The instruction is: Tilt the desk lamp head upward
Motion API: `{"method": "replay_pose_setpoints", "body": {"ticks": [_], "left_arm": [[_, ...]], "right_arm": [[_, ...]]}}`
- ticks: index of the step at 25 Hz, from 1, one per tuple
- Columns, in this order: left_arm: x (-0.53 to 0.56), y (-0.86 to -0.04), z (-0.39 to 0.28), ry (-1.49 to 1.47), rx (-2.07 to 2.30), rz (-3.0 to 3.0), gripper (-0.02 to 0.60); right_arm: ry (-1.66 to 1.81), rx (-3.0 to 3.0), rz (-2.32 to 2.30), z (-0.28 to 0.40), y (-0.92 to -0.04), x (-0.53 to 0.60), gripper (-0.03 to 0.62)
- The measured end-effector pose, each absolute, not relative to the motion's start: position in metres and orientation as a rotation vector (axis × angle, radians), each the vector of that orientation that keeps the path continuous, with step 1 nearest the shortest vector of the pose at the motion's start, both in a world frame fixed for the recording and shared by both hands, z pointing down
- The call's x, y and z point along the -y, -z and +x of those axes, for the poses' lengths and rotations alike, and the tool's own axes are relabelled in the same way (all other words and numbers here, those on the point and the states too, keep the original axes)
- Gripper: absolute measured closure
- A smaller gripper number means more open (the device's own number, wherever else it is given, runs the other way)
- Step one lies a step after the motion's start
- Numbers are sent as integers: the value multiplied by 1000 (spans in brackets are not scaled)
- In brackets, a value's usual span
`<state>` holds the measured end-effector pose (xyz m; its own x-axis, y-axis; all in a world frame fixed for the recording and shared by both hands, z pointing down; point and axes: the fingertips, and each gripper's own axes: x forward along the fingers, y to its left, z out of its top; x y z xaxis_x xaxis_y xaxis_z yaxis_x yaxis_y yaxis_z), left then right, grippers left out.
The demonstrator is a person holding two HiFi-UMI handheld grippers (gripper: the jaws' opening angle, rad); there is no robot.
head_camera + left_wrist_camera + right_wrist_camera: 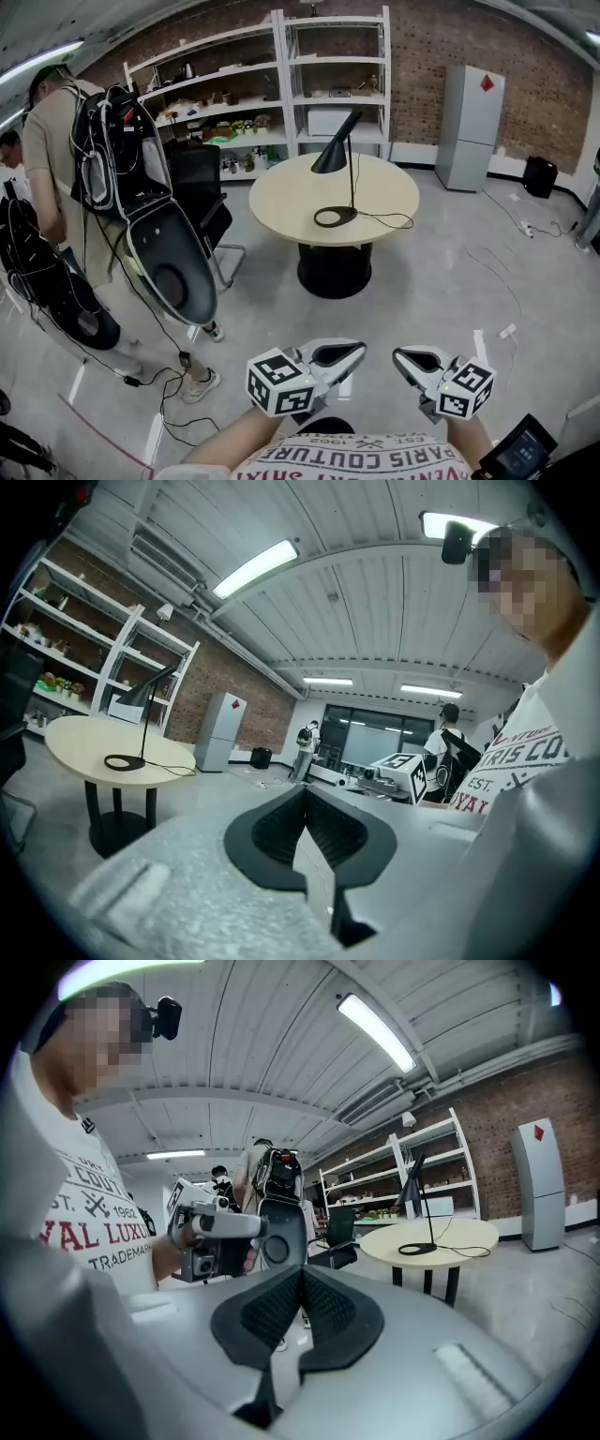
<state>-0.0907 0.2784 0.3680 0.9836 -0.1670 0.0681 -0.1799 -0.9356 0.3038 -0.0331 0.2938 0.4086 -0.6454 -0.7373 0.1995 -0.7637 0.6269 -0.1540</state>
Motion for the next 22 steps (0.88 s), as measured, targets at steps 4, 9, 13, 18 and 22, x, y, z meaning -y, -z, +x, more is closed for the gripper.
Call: {"method": "replay_pose_setpoints", "body": {"ticks": [4, 9, 13, 18, 22], "left_arm": [[-286, -369, -91, -50, 240, 2798, 580], [-289, -361, -93, -25, 240, 2792, 580], [-294, -359, -93, -28, 245, 2791, 580], [-298, -360, -89, -35, 232, 2801, 580], [-300, -364, -77, -83, 236, 2838, 580]], "right_arm": [[-354, 2715, 1280, -33, -413, -303, 591], [-349, 2735, 1278, -36, -405, -307, 591], [-332, 2738, 1280, -36, -403, -315, 589], [-339, 2747, 1329, -30, -399, -318, 589], [-367, 2733, 1364, -17, -400, -319, 588]]}}
